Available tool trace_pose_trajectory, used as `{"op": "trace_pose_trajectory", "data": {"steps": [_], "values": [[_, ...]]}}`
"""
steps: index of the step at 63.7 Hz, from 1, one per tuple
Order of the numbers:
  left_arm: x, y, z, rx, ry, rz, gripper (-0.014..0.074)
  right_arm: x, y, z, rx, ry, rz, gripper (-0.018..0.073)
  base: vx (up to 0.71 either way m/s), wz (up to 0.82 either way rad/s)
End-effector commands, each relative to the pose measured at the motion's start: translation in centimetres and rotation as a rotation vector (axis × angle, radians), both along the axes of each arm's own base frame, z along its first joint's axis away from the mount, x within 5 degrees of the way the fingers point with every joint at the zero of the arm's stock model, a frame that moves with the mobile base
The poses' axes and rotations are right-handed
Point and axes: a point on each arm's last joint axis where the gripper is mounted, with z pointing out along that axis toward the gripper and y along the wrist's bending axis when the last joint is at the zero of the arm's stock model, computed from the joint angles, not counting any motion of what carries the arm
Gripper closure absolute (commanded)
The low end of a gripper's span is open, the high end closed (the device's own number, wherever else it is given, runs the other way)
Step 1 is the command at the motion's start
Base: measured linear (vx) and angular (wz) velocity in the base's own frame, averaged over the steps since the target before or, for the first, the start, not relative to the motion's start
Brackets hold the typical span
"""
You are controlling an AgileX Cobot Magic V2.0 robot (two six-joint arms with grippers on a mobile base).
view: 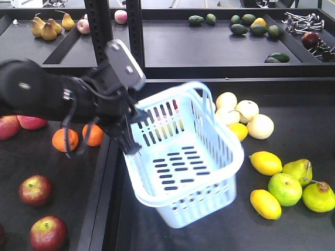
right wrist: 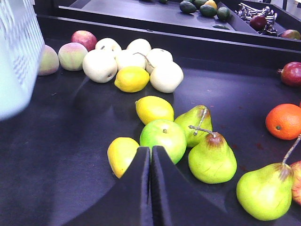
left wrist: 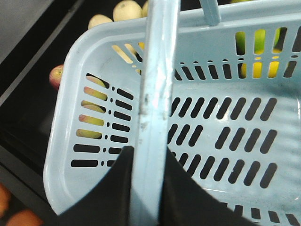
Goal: Pick three apples into basket with both arms
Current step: 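Close the left gripper on the handle and lift the basket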
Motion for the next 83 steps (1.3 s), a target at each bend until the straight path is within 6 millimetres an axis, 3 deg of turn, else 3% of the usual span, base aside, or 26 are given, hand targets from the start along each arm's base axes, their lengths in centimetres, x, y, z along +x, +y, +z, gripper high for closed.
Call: {"op": "trace_pose_trajectory", "data": {"steps": [1, 16, 41, 49, 83], "values": [[-2.3, 1.1, 5.2, -0.214, -0.029, 0.1, 0.0605, 0.0, 0.0, 1.7, -0.017, -0.11, 0.0, 0.0568, 0.0, 0.0], [-7.2, 3.7, 8.5, -0.289, 0.081, 0.159, 0.0605, 0.0, 0.0, 1.7, -0.017, -0.11, 0.0, 0.0568, 0.0, 0.0], [-11.9, 7.3, 9.3, -0.183, 0.222, 0.295, 0.0605, 0.0, 0.0, 1.7, -0.017, -0.11, 0.0, 0.0568, 0.0, 0.0], [-12.6, 7.7, 9.7, -0.187, 0.217, 0.29, 0.0604, 0.0, 0.0, 1.7, -0.017, -0.11, 0.0, 0.0568, 0.0, 0.0], [-12.5, 7.6, 9.6, -0.185, 0.219, 0.291, 0.0604, 0.0, 0.0, 1.7, -0.017, -0.11, 0.0, 0.0568, 0.0, 0.0]]}}
